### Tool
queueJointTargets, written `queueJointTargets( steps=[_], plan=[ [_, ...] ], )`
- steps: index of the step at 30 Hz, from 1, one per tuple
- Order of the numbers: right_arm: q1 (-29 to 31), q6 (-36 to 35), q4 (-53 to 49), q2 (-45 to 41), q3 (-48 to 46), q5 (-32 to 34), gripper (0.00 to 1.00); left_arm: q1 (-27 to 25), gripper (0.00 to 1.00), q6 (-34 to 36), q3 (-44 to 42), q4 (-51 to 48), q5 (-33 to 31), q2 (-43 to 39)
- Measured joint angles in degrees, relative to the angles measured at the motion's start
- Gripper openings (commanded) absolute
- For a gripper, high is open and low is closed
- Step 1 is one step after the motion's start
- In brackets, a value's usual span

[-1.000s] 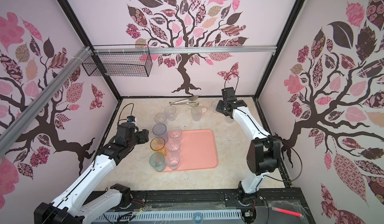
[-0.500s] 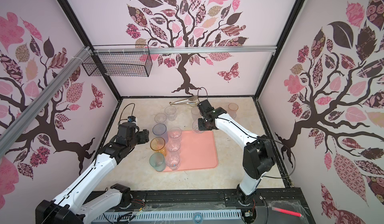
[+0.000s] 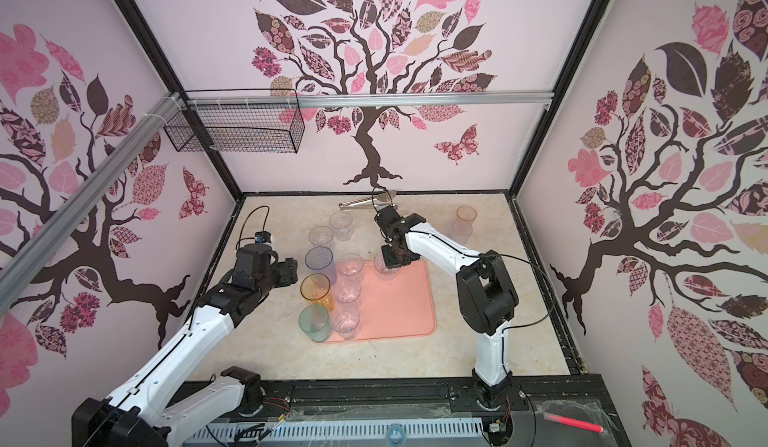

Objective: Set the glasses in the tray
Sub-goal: 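Lower the clear glass onto the tray's far corner and open the right gripper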

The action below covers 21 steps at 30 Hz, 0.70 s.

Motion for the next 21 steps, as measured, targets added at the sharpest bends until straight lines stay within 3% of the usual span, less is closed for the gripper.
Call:
queueJointTargets(
  steps=[21],
  plan=[
    [1.81, -0.81, 0.13, 5.51, 4.0, 1.86, 0.11, 0.0, 0.75, 0.02, 0.0, 0.02, 0.02, 0.42]
  ],
)
